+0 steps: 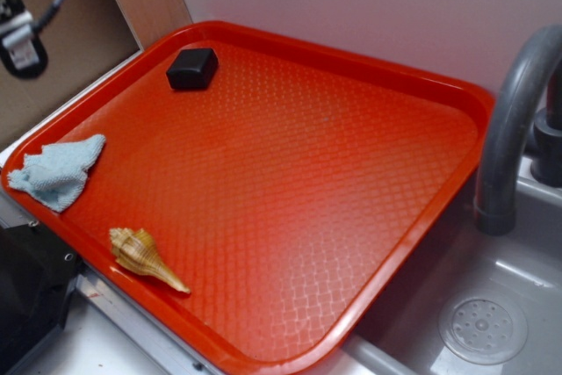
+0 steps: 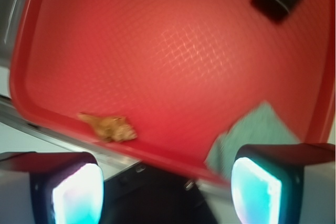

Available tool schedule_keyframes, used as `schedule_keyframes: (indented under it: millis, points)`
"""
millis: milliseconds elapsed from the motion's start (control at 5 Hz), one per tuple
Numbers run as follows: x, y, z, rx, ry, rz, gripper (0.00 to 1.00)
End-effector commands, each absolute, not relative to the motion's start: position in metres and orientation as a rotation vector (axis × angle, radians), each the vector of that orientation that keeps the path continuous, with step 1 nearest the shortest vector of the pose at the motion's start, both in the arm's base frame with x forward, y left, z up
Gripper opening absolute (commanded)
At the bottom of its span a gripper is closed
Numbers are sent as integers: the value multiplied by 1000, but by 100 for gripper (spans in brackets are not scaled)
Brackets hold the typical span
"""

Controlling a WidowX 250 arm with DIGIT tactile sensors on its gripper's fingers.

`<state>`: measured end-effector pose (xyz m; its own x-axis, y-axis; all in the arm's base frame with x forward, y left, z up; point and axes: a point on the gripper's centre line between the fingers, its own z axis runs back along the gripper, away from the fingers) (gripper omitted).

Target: Grab the blue cloth.

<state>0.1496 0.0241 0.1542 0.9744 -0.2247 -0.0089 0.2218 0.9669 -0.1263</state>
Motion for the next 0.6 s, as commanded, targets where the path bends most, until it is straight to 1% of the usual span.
schedule_keyframes:
  millis: [0, 200, 400]
  points:
    - [143, 65, 94, 40, -45, -263, 100]
    - [137, 91, 61, 141, -35, -161, 100]
    - [134, 95, 41, 172, -40, -146, 100]
